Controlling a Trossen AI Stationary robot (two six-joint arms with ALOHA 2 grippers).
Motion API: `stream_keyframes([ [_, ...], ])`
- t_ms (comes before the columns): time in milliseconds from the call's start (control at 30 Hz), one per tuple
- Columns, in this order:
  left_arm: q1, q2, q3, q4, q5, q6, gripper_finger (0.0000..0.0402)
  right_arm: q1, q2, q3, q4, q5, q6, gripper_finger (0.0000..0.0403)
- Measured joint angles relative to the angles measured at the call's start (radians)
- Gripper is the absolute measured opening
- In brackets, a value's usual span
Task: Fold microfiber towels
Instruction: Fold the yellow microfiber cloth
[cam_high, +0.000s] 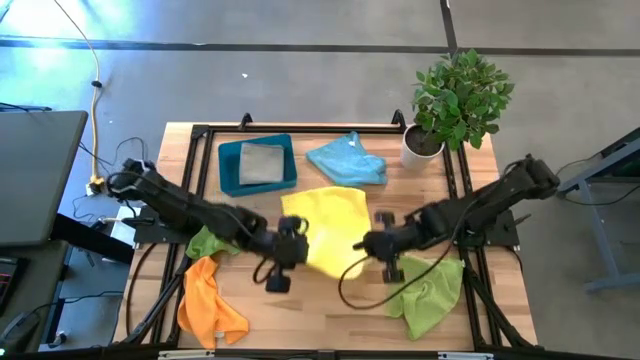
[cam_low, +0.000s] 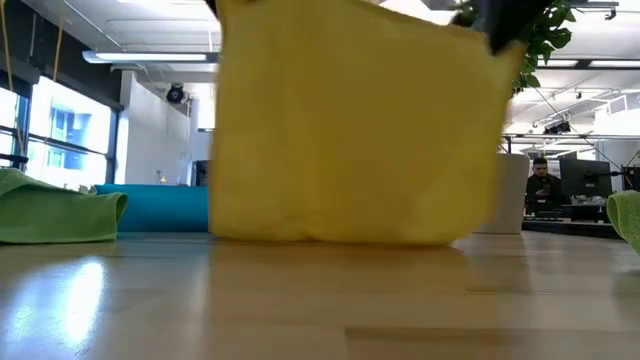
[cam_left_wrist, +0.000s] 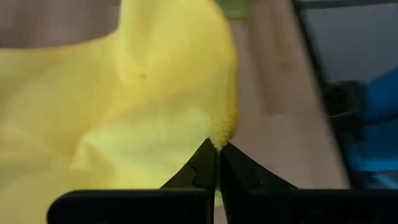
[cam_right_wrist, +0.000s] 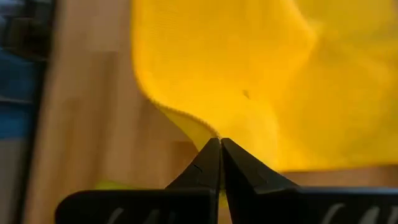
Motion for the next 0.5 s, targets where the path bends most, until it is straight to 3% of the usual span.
stream_keyframes([
  [133,-0.059,0.062,-0.027,0.130,0.096,-0.050,0.0001,0.040,0.000,-0.094,0.153,-0.096,0.059,0.0000],
  [300,-0.100,0.127,-0.026,0.228,0.252,-0.057,0.0001,0.054,0.000,-0.113,0.246,-0.267,0.068,0.0000],
  [400,-0.109,0.131,-0.026,0.230,0.250,-0.058,0.0001,0.052,0.000,-0.113,0.271,-0.332,0.049,0.0000],
  [500,-0.109,0.130,-0.026,0.204,0.175,-0.058,0.0001,0.036,0.000,-0.113,0.271,-0.259,-0.016,0.0000],
])
